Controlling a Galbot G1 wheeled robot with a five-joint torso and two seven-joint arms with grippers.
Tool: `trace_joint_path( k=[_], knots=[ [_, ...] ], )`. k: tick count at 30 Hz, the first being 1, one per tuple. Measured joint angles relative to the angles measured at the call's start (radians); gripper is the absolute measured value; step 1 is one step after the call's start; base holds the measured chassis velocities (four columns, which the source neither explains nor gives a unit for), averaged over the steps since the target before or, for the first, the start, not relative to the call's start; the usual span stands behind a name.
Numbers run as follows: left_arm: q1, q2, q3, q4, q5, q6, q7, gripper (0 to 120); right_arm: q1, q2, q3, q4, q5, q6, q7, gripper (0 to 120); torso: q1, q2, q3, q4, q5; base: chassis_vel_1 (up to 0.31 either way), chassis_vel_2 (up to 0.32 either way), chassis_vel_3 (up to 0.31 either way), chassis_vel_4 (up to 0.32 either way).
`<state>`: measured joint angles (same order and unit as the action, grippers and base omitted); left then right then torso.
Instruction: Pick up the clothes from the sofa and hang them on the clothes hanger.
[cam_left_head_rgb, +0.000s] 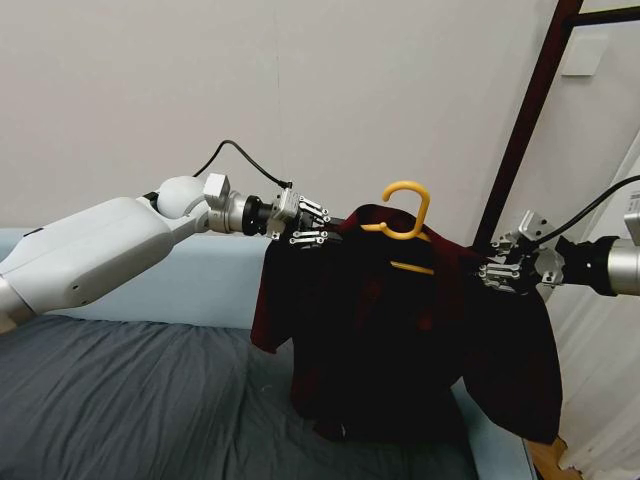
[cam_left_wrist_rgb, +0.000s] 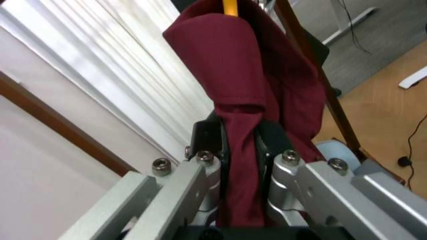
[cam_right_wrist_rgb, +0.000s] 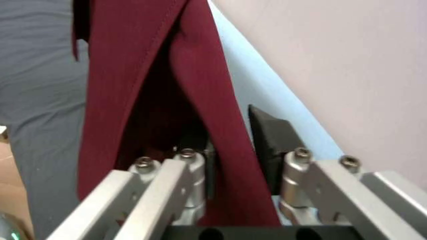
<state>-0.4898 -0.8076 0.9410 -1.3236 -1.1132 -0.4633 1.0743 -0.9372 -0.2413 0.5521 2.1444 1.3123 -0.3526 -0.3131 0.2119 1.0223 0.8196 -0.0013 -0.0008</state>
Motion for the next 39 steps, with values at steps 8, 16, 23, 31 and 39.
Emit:
trace_joint_path(
  k=[8,16,23,31,39],
  knots=[
    [0.026,0.004,0.0,0.008,0.038,-0.018,-0.016,8,-0.006,0.003,-0.011,0.002,-0.005,0.02,-0.019,11,0.0,0.0,0.0,0.0001,-0.0002,0.0,0.0,0.0,0.0],
    [0.024,0.007,-0.001,-0.003,0.047,-0.017,-0.057,25,-0.005,0.009,-0.02,0.004,-0.004,0.028,-0.025,8,0.0,0.0,0.0,0.0,0.0,0.0,0.0,0.0,0.0],
    [0.051,0.015,-0.02,-0.015,0.063,-0.079,-0.173,47,-0.003,0.022,-0.038,-0.017,0.022,0.047,0.001,8,0.0,0.0,0.0,-0.0001,0.0,0.0,0.0,0.0,0.0],
    [0.108,0.076,-0.08,-0.048,0.101,-0.101,-0.183,77,0.0,0.028,-0.039,-0.054,0.083,0.034,0.043,8,0.0,0.0,0.0,0.0001,-0.0001,0.0,0.0,0.0,0.0],
    [0.299,0.146,-0.25,-0.194,0.166,-0.063,-0.321,99,0.002,0.042,-0.009,-0.06,0.173,-0.003,0.129,8,0.0,0.0,0.0,0.0001,-0.0001,0.0,0.0,0.0,0.0]
  ],
)
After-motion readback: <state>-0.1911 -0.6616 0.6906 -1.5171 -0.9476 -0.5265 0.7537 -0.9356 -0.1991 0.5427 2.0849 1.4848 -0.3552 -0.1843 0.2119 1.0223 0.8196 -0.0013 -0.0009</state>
